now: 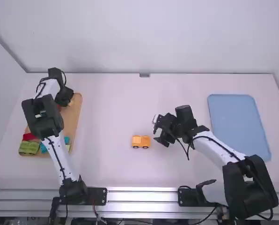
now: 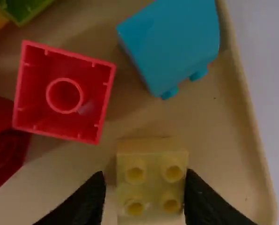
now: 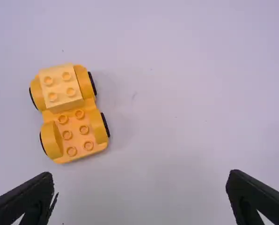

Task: Assemble lego blocks to make yellow taxi

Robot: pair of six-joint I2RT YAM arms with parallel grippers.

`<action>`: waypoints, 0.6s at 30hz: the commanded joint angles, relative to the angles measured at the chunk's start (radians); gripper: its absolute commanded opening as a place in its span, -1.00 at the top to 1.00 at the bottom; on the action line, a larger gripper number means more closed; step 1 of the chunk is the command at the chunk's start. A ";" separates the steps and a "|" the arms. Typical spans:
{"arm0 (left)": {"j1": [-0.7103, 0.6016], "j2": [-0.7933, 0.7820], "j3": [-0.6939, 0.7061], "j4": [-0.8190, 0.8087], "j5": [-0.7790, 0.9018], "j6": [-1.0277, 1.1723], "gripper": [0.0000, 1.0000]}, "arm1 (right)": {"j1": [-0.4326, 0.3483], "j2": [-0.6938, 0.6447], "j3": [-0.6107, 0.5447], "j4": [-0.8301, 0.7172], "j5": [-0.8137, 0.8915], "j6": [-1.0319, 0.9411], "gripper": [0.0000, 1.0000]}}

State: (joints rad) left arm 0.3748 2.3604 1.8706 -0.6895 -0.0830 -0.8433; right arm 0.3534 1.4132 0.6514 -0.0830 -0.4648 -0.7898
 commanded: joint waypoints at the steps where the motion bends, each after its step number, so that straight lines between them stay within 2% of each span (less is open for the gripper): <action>1: 0.007 0.014 -0.010 -0.006 -0.003 0.002 0.16 | 0.000 -0.013 0.003 -0.005 -0.006 0.000 -0.97; 5: 0.011 0.014 -0.008 -0.028 -0.005 0.002 0.19 | 0.000 -0.013 0.003 -0.006 -0.008 0.000 -0.97; 13: 0.003 0.014 -0.011 -0.013 -0.004 0.002 0.53 | 0.000 -0.013 0.003 -0.011 -0.008 0.000 -0.96; 17: 0.009 -0.001 -0.011 -0.040 -0.005 0.002 0.56 | 0.000 -0.013 0.003 -0.011 -0.008 0.000 -0.97; 18: 0.006 -0.006 -0.008 -0.055 -0.004 0.002 0.67 | 0.000 -0.013 0.003 -0.010 -0.008 0.000 -0.97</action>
State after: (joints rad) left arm 0.3767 2.3608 1.8709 -0.7219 -0.0834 -0.8421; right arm 0.3534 1.4136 0.6514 -0.0902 -0.4652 -0.7933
